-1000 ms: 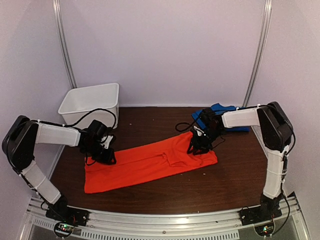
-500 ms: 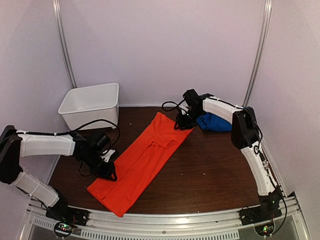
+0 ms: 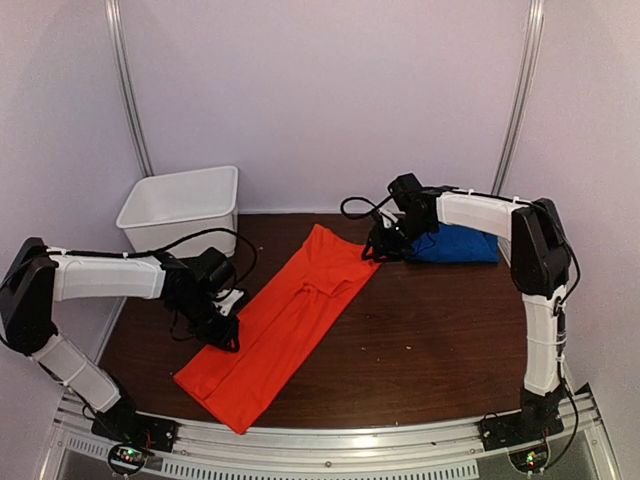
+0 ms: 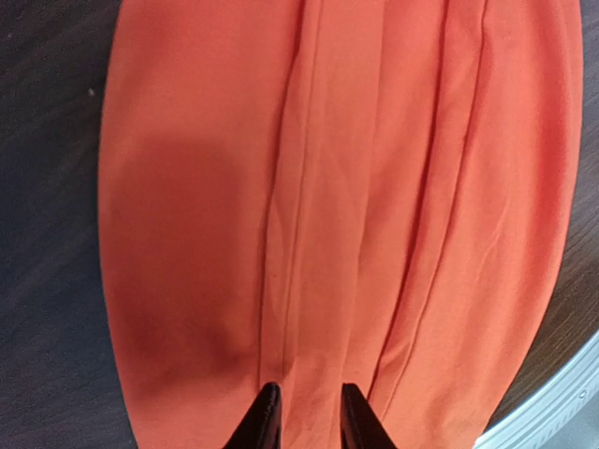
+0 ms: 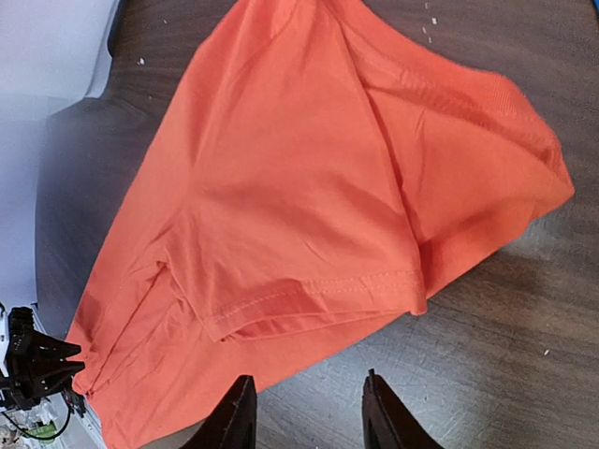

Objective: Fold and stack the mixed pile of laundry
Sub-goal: Rotate the rectangle-folded T-shirt at the center of the board, then move the rectangle-folded T-shirt to the center of the board.

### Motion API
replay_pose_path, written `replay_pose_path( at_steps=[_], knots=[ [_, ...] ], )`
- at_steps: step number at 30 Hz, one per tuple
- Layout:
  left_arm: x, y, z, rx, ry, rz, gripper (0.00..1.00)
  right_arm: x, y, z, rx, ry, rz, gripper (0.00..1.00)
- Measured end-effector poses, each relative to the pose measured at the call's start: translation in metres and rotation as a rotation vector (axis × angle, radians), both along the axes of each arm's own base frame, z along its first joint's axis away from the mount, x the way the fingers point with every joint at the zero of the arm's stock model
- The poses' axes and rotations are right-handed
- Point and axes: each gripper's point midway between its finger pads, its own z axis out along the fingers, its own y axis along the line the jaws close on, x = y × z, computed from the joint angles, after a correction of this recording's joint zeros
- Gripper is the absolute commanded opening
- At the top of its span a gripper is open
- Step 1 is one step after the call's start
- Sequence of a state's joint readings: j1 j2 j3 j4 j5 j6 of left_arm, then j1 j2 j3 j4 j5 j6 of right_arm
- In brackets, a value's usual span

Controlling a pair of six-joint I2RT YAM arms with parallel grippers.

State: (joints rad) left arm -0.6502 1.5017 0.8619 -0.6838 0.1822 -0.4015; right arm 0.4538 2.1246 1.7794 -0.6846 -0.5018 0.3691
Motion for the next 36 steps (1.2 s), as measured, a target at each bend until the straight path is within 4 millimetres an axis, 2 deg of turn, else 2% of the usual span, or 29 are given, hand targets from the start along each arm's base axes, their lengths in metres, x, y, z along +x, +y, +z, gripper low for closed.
replay_pose_path(
  at_steps=[4,7,10,12,16,20,22,25,27,29,31,33,35,36],
  knots=[
    [-0.016,-0.004,-0.012,0.047,0.032,-0.061,0.23,-0.012,-0.003,-0.019,0.001,0.066,-0.012,0.38],
    [-0.039,-0.014,-0.028,0.091,0.078,-0.133,0.23,-0.012,-0.001,-0.019,0.019,0.071,-0.017,0.38],
    [-0.057,-0.036,-0.031,0.101,0.084,-0.21,0.22,-0.01,0.001,-0.016,0.033,0.066,-0.022,0.38],
    [-0.069,-0.06,-0.031,0.093,0.09,-0.272,0.22,-0.008,0.001,-0.016,0.038,0.062,-0.026,0.38],
    [-0.092,-0.127,-0.029,0.03,0.096,-0.413,0.22,-0.004,-0.006,-0.017,0.04,0.061,-0.043,0.38],
    [-0.096,-0.187,-0.025,-0.059,0.092,-0.487,0.26,0.003,-0.018,-0.019,0.038,0.061,-0.068,0.38],
    [-0.09,-0.206,-0.018,-0.102,0.071,-0.497,0.28,0.006,-0.023,-0.019,0.038,0.059,-0.074,0.38],
    [-0.081,-0.218,0.001,-0.152,0.027,-0.493,0.31,0.008,-0.026,-0.019,0.039,0.058,-0.08,0.38],
    [-0.075,-0.219,0.024,-0.198,-0.013,-0.48,0.31,0.006,-0.024,-0.02,0.044,0.056,-0.073,0.38],
    [-0.062,-0.213,0.055,-0.27,-0.06,-0.431,0.3,-0.001,-0.019,-0.022,0.051,0.064,-0.058,0.38],
    [-0.038,-0.199,0.081,-0.34,-0.103,-0.345,0.3,-0.011,-0.01,-0.025,0.061,0.079,-0.036,0.36],
    [0.004,-0.176,0.096,-0.381,-0.148,-0.218,0.29,-0.02,0.0,-0.027,0.071,0.087,-0.016,0.36],
    [0.041,-0.158,0.094,-0.377,-0.18,-0.114,0.28,-0.029,0.011,-0.029,0.082,0.097,0.003,0.34],
    [0.058,-0.15,0.087,-0.364,-0.185,-0.071,0.27,-0.034,0.016,-0.03,0.085,0.102,0.013,0.33]
  ],
)
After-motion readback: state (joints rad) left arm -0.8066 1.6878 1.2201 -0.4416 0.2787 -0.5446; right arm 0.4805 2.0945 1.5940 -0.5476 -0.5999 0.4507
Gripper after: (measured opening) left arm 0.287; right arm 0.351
